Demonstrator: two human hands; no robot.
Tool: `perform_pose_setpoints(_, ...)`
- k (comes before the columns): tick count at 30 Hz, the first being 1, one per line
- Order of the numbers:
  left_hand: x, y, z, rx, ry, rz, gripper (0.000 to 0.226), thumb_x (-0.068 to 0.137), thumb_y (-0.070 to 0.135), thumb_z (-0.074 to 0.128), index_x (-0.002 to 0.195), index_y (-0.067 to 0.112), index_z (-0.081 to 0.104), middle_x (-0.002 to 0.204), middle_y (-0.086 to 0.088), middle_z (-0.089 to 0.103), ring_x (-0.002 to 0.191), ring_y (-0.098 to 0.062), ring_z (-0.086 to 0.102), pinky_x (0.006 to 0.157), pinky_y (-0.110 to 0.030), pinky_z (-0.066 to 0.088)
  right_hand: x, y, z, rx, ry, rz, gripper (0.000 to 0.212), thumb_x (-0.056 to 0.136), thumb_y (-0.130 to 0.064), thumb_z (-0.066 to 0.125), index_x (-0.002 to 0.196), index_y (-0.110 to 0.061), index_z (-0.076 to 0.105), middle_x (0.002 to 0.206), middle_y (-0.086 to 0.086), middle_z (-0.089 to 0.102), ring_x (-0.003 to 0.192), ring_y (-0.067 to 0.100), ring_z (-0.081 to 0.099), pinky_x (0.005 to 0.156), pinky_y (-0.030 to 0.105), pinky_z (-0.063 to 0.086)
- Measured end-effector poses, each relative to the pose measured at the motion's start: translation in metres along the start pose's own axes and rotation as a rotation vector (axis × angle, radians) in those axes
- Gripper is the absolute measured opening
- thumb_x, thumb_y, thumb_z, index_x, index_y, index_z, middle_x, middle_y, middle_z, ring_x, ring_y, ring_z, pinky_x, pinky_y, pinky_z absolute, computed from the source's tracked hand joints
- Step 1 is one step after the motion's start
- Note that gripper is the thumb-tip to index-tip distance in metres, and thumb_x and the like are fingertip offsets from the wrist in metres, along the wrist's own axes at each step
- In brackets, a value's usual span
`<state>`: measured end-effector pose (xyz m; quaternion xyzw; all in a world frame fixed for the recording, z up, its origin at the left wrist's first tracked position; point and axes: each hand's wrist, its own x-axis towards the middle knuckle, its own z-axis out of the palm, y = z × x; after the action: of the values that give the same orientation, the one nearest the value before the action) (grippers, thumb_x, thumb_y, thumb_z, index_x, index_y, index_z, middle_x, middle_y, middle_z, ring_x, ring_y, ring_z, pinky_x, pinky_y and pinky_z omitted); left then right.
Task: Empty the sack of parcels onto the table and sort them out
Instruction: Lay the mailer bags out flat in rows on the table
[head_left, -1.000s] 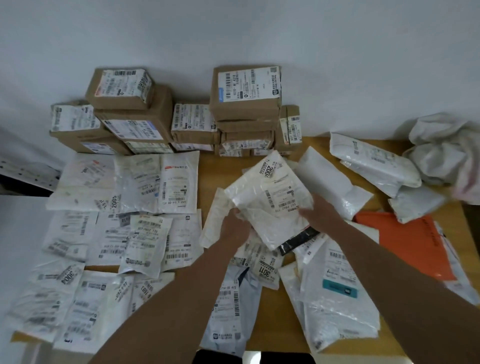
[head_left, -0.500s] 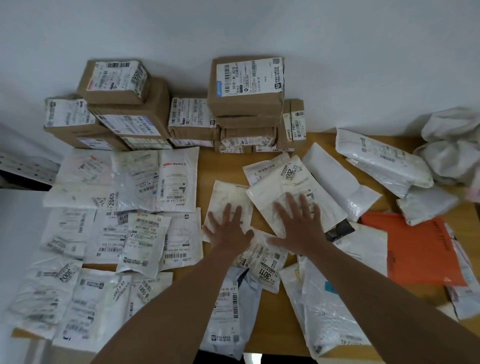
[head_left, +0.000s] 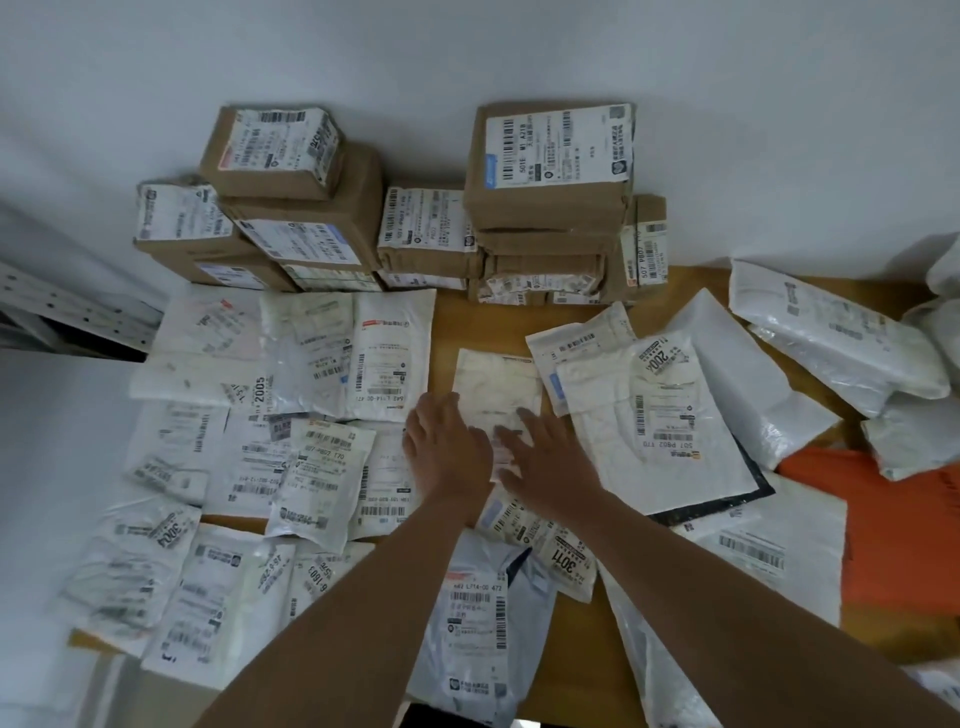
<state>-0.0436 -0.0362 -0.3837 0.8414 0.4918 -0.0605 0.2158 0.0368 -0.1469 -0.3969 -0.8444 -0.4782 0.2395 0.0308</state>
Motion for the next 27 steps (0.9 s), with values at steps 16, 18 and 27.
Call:
perform_pose_setpoints(16, 0.055, -0.065, -0.037, -0.011, -0.110, -0.078, 0.069, 0.095, 0.041, 0.048, 0.154, 0.028, 0.014, 0.163, -0.004, 0.002, 0.149, -0.033, 0.005, 0.119, -0.050, 0.020, 0.076, -0.028, -0.008, -0.128, -0.122, 0.000, 0.068, 0.101, -0.051, 0.036, 0.157, -0.029, 0.004, 0.164, 0.005, -0.015, 0.150, 0.035, -0.011, 0.120, 0.047, 0.007)
perform_pose_setpoints(18, 0.056, -0.066, -0.037, -0.009, -0.118, -0.072, 0.069, 0.095, 0.038, 0.049, 0.154, 0.027, 0.015, 0.163, -0.005, 0.003, 0.148, -0.033, 0.006, 0.118, -0.050, 0.021, 0.082, -0.033, -0.010, -0.114, -0.114, 0.012, 0.066, 0.102, -0.049, 0.034, 0.157, -0.030, 0.004, 0.164, 0.004, -0.015, 0.150, 0.034, -0.011, 0.120, 0.047, 0.010)
perform_pose_setpoints(27, 0.058, -0.070, -0.039, -0.048, -0.122, -0.061, 0.069, 0.092, 0.031, 0.053, 0.152, 0.026, 0.020, 0.162, -0.006, 0.008, 0.147, -0.036, 0.010, 0.117, -0.053, 0.024, 0.099, -0.054, -0.008, -0.040, -0.109, 0.031, 0.065, 0.102, -0.048, 0.038, 0.157, -0.030, 0.008, 0.164, 0.003, -0.011, 0.150, 0.035, -0.011, 0.115, 0.047, 0.027)
